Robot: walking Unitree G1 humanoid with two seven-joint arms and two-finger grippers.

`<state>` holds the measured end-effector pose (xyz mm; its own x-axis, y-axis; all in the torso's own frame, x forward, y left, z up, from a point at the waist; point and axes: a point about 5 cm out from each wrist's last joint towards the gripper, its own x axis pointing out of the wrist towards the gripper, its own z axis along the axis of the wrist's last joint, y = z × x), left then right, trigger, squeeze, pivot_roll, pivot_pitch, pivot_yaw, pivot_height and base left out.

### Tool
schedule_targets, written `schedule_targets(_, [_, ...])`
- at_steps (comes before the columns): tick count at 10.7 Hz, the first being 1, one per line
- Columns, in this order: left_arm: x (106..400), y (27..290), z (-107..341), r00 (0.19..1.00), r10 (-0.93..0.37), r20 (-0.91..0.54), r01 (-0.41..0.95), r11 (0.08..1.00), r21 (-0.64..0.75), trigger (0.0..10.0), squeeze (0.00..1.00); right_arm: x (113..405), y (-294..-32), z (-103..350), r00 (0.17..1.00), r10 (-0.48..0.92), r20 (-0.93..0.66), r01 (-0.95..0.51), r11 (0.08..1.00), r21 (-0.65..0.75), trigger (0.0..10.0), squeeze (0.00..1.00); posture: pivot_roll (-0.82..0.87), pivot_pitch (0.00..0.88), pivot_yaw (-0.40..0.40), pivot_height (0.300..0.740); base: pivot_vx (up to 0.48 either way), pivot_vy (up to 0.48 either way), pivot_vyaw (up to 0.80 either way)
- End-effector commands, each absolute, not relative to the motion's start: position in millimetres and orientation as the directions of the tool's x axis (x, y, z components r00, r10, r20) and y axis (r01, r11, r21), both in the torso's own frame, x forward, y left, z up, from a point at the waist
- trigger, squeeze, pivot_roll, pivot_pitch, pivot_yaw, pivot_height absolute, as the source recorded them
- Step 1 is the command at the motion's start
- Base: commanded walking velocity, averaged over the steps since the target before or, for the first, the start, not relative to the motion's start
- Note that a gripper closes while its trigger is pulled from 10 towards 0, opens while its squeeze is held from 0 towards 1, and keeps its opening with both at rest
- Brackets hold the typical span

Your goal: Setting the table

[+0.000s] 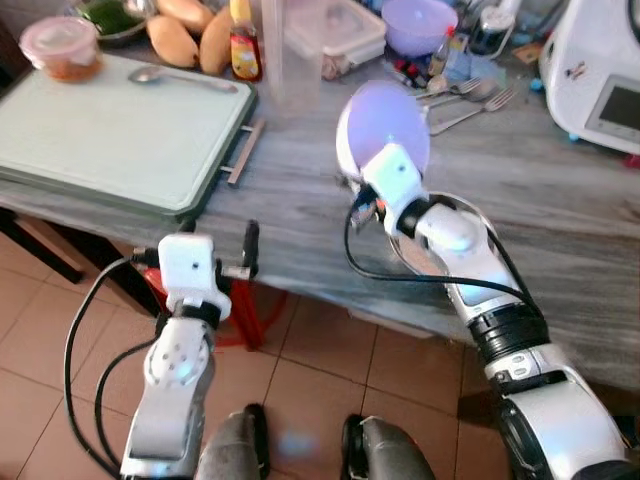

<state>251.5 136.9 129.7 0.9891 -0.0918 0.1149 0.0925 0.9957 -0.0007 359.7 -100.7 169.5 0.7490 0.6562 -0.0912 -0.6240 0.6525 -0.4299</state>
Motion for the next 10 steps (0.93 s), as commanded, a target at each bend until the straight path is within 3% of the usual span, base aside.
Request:
schedule_targets(1, [246.3,136.4,130.5,0.987,-0.114,0.112,0.115,0.993,0.000,10.0,0.00,359.5,-97.8,169.7,0.714,0.691,-0.110,-0.655,0.605,-0.452,10.0,0.00,-0.03,0.218,-0.061,0.740,0.000,0.000,0.00])
schedule_targets(4, [239.2,141.9,128.4,0.984,-0.147,0.102,0.147,0.989,0.008,10.0,0.00,360.6,-100.7,164.4,0.675,0.721,-0.158,-0.693,0.546,-0.470,10.0,0.00,-0.03,0.218,-0.062,0.740,0.000,0.000,0.00])
schedule_targets(5, [239.0,141.9,128.9,0.984,-0.150,0.100,0.150,0.989,0.008,10.0,0.00,361.5,-103.6,163.5,0.673,0.719,-0.172,-0.692,0.531,-0.488,10.0,0.62,-0.03,0.218,-0.062,0.740,0.000,0.000,0.00])
schedule_targets(6, [239.0,141.2,129.1,0.983,-0.153,0.100,0.154,0.988,0.007,10.0,0.00,362.2,-104.7,164.2,0.673,0.719,-0.174,-0.689,0.523,-0.502,10.0,0.94,-0.03,0.218,-0.062,0.740,0.000,0.000,0.00])
schedule_targets(7, [238.9,139.6,128.8,0.982,-0.159,0.098,0.160,0.987,0.004,10.0,0.00,363.3,-105.9,166.8,0.673,0.719,-0.172,-0.686,0.521,-0.508,10.0,1.00,-0.03,0.215,-0.059,0.740,0.000,0.000,0.00])
schedule_targets(10, [240.5,141.1,128.0,0.983,-0.161,0.092,0.161,0.987,0.010,10.0,0.00,364.9,-111.1,176.4,0.673,0.719,-0.170,-0.661,0.484,-0.573,10.0,1.00,-0.03,0.210,-0.057,0.740,0.000,0.000,0.00])
